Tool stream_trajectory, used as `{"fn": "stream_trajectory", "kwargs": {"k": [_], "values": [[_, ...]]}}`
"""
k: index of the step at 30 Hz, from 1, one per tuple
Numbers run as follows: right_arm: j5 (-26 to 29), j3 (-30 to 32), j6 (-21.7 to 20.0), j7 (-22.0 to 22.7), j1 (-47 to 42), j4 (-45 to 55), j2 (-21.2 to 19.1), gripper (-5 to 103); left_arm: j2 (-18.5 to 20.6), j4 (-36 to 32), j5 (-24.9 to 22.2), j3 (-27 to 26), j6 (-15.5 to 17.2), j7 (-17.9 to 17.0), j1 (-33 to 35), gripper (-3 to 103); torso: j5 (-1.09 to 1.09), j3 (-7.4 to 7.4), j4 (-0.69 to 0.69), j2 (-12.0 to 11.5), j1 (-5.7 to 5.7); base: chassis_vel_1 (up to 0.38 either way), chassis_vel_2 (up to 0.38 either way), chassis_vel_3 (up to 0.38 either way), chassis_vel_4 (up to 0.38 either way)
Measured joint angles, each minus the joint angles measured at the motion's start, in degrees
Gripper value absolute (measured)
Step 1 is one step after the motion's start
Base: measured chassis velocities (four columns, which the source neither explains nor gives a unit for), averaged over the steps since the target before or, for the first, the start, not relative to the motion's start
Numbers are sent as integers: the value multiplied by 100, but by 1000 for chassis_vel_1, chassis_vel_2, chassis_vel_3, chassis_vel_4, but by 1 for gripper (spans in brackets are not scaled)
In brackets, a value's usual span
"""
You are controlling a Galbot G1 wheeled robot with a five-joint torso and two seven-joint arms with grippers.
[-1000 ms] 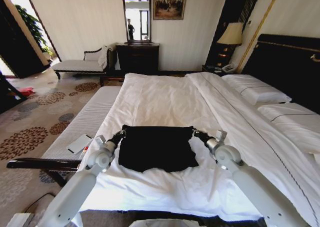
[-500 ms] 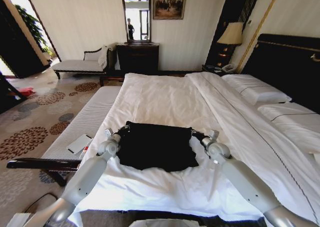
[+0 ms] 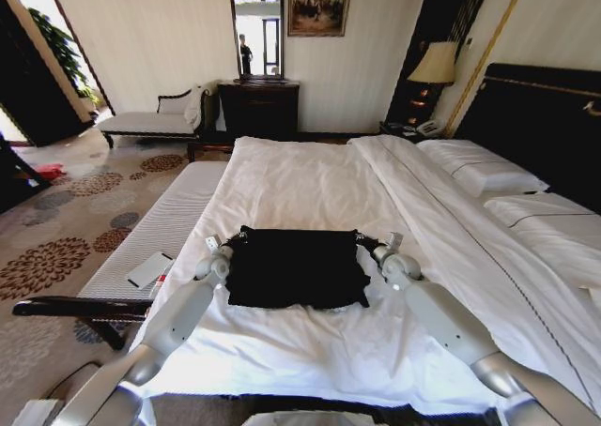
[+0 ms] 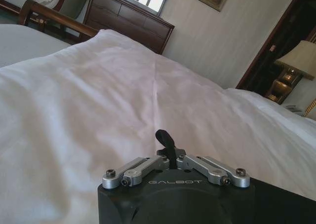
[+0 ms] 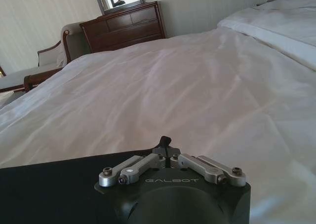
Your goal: Fold the clothes on the bed.
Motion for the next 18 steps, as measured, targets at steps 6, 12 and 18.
{"fn": "stream_trajectory", "kwargs": {"k": [6,12,18], "values": [[-267,168,184,-94,-297,208,-53,0,131,-503,240,-138,-32,15,171,1,-1,-1,1,1,0,0,0,0,0],[-528,428,356,-126,-761,495,-82,0,270,-1168,393,-342,-65,7,660,1,0,-1,0,1,-1,0,0,0,0],[-922,669,557,-160,-1243,861,-158,0,446,-1761,451,-593,-125,-55,1320,1,-1,-2,2,2,-1,0,0,0,0]]}}
